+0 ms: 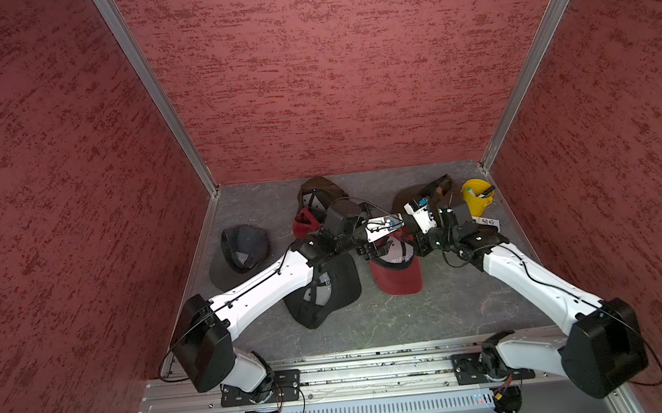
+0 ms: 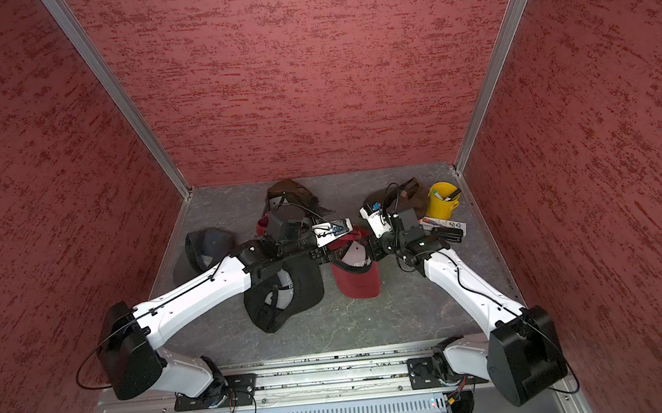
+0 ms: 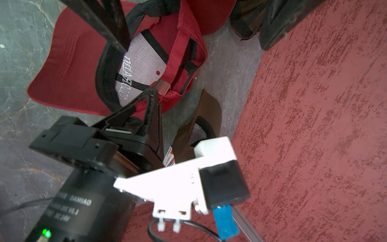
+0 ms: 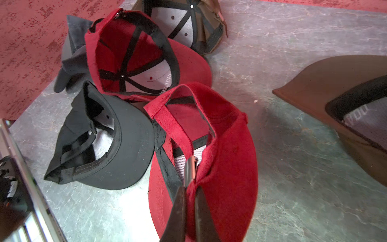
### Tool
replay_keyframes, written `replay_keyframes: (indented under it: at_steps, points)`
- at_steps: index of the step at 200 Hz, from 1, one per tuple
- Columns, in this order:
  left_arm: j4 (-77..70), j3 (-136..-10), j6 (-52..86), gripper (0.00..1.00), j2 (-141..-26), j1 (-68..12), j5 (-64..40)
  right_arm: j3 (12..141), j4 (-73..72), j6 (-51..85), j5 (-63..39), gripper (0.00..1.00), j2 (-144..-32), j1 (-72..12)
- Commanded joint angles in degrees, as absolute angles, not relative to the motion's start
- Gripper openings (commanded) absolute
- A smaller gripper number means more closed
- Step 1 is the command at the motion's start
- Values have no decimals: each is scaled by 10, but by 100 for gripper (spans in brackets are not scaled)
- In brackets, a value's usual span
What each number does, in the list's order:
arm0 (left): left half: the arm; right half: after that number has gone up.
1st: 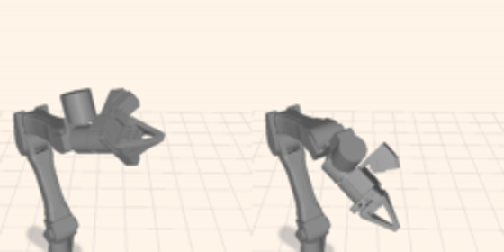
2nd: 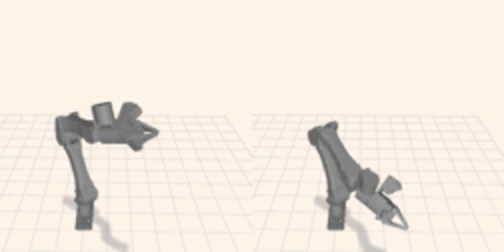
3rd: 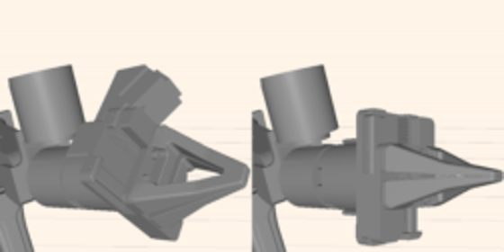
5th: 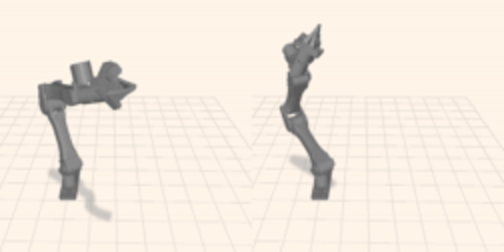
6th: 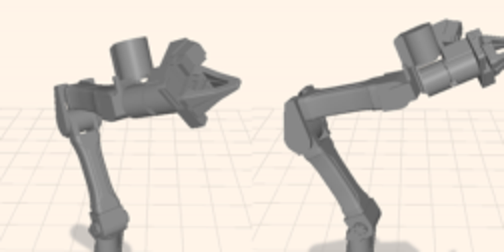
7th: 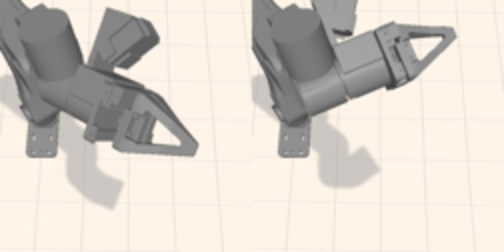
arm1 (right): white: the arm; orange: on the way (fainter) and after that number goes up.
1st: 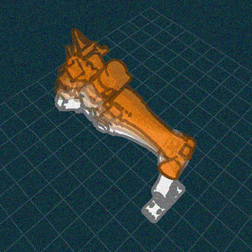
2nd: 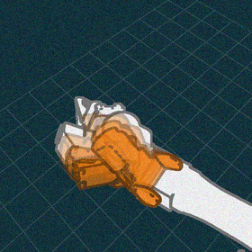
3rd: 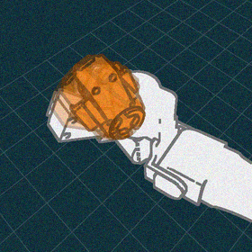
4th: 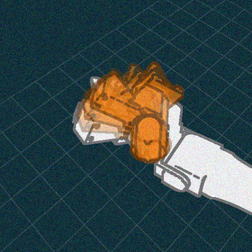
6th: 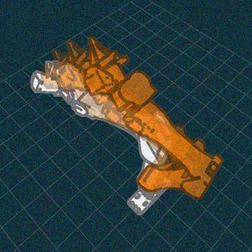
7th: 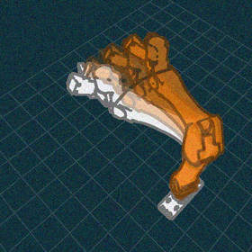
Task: Open the adjustable buckle of the baseball cap
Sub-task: Pick up the baseball cap from the center of the board.
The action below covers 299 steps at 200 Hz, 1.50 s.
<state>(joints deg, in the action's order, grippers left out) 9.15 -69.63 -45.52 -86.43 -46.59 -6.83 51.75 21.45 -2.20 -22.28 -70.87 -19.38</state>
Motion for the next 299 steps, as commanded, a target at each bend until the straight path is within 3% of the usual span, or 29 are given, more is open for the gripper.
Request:
replay_keyframes:
  at_steps: [1, 32, 88, 174, 193, 235, 266, 299]
  points:
    - [80, -684, -472, 88, -878, -464, -92, 545, 224, -31, -244, 0, -687, -191]
    - [54, -665, -481, 80, -891, -462, -95, 548, 227, -31, -258, 0, -673, -191]
    - [-76, -609, -494, 76, -904, -465, -60, 548, 232, -29, -287, 0, -665, -190]
    - [-188, -572, -544, 57, -936, -475, -11, 544, 226, -18, -336, 0, -665, -190]
    - [-183, -574, -548, 46, -934, -476, -10, 541, 225, -19, -335, 0, -667, -190]
    - [-104, -598, -541, 9, -922, -478, -24, 537, 215, -19, -329, 0, -671, -190]
    - [-90, -592, -532, 3, -908, -482, -25, 534, 195, -13, -328, 0, -674, -190]
    - [-52, -601, -499, 0, -887, -484, -35, 525, 183, -19, -322, 13, -675, -189]
